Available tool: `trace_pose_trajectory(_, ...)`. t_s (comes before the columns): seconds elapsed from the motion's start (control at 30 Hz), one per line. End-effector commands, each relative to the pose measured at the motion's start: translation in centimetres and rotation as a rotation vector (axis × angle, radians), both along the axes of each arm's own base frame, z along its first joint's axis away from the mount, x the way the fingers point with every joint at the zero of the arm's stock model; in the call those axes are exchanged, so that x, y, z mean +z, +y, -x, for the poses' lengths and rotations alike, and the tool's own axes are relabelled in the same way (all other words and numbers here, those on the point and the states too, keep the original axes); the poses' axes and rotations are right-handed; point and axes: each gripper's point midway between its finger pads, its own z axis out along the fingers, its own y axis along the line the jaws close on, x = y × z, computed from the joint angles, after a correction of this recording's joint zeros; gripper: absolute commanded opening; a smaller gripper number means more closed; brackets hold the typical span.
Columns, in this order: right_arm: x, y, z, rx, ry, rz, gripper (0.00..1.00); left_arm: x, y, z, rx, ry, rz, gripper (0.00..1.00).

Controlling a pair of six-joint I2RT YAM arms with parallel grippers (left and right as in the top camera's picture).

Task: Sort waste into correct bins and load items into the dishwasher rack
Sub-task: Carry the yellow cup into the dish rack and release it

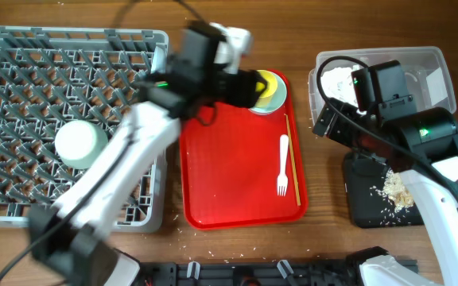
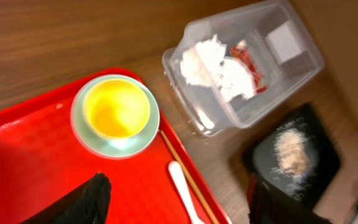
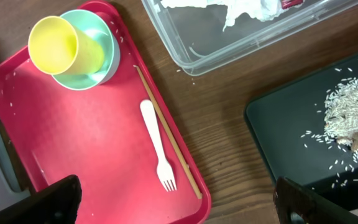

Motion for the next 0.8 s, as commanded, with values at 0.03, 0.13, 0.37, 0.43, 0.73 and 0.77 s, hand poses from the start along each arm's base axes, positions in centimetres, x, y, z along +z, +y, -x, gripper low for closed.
trace_pose_trajectory(0.03,0.4,-0.1,-0.2,0.004,-0.012,0.01,1.0,-8.3,-4.5,-1.2,-0.25,-0.12,-0.205,0.69)
trace_pose_trajectory(0.13,0.4,-0.1,-0.2,0.005,-0.012,0.01,1.0,-13.5,-4.3,-1.9,-0.277,-0.143,-0.386,0.68)
trace_pose_trajectory(0.37,0.4,-0.1,-0.2,0.004,-0.012,0.01,1.0,-15.9,-3.6,-2.4,-0.292,-0.147,-0.471,0.56)
trace_pose_trajectory(0.43,0.4,-0.1,-0.2,0.005,-0.012,0.01,1.0,-14.5,-3.6,-2.3,-0.288,-0.165,-0.46,0.46)
trace_pose_trajectory(0.73,0.4,-0.1,-0.2,0.004,-0.013,0.01,1.0,-5.1,-4.0,-3.0,-0.271,-0.388,-0.373,0.56)
trace_pose_trajectory(0.77,0.4,-0.1,-0.2,0.005,-0.013,0.01,1.0,-6.2,-4.4,-3.5,-0.274,-0.385,-0.371,0.6)
